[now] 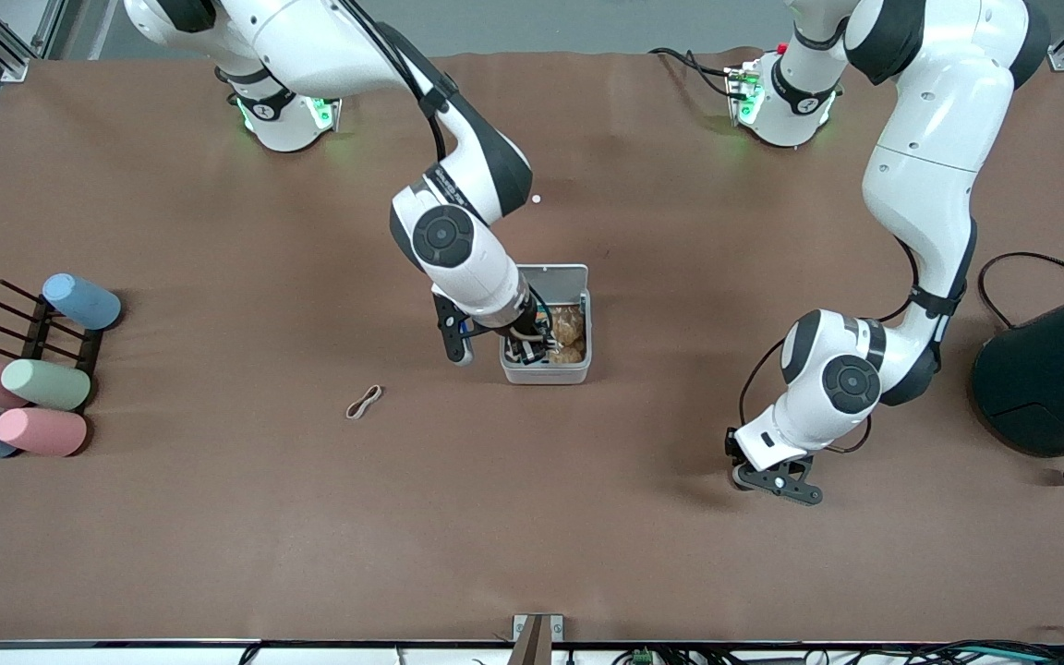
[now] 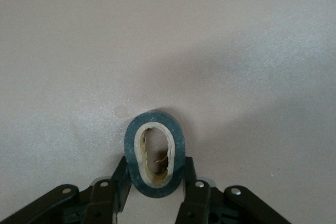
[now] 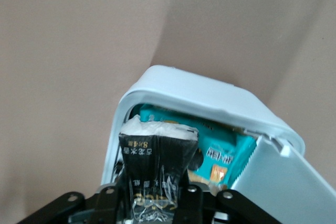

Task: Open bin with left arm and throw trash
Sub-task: 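Drop the wrapper in the bin with the right gripper while the left grasps tape, then carry the tape roll over the bin with the left gripper while the right gripper withdraws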

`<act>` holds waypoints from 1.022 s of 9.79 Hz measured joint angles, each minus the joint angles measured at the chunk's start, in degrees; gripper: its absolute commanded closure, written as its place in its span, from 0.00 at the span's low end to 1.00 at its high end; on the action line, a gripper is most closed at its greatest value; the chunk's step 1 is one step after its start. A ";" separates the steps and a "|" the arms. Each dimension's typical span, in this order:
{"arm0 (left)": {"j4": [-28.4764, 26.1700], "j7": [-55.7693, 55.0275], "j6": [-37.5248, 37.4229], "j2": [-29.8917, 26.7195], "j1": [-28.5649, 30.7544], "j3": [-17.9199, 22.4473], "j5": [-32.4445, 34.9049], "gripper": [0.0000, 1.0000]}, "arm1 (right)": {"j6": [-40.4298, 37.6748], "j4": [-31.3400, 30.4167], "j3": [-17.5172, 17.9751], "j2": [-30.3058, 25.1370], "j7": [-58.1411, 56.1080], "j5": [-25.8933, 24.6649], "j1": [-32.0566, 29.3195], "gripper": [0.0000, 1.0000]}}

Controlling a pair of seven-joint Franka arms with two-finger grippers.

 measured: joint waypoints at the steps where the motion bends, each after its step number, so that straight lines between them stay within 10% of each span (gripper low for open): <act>1: 0.21 -0.28 -0.14 -0.30 -0.01 -0.30 0.00 1.00 | 0.03 0.00 -0.15 0.42 0.01 0.00 0.00 0.00; 10: 0.88 -34.67 -21.94 -12.17 -0.88 -19.66 0.00 1.00 | -15.11 4.28 -1.45 -4.79 -4.21 -0.11 -7.16 0.00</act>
